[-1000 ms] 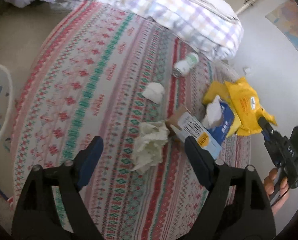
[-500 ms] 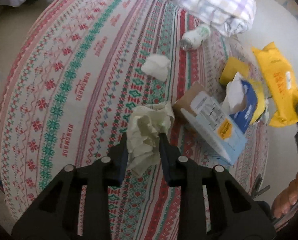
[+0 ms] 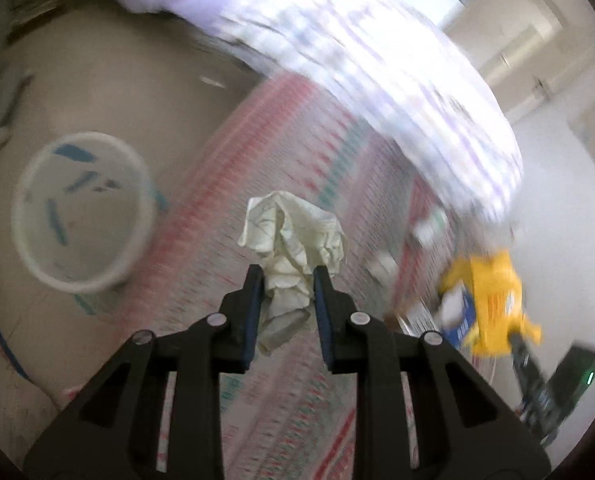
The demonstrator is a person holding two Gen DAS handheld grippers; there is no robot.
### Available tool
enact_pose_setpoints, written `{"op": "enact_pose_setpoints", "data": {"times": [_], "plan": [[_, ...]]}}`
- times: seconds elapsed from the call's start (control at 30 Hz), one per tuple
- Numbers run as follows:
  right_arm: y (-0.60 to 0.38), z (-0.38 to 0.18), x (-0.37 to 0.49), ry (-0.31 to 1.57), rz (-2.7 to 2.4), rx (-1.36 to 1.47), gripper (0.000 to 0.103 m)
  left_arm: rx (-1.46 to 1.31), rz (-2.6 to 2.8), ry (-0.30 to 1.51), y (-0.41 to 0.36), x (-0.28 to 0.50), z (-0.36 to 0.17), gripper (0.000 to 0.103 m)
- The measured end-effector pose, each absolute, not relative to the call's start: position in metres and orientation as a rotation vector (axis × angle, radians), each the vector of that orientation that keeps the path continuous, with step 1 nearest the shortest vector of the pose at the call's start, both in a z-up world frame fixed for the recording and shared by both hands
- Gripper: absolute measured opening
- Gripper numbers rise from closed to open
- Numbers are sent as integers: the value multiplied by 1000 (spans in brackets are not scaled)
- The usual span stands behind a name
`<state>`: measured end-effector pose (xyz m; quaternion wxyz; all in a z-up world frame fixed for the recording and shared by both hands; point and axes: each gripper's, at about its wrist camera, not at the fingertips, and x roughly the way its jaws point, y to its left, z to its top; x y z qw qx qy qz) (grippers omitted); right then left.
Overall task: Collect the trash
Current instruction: 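Carry both items to the white wastebasket and open both tools to drop them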
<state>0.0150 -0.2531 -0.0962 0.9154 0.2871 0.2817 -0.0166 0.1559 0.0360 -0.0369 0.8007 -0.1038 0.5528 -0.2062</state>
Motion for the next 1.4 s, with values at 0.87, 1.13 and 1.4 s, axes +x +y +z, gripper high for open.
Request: {"op": "enact_pose_setpoints", "data": {"times": [0.87,1.13,1.4], "plan": [[-11,-120,195,781,348,465,12,-709,-25,1258,208,239,-89,67],[40,-144,258,862,369,409,12,-789,104,1199,241,225,-79,67],[67,-165,291,941,402,458,15,-788,102,1171,242,225,-74,67]]}}
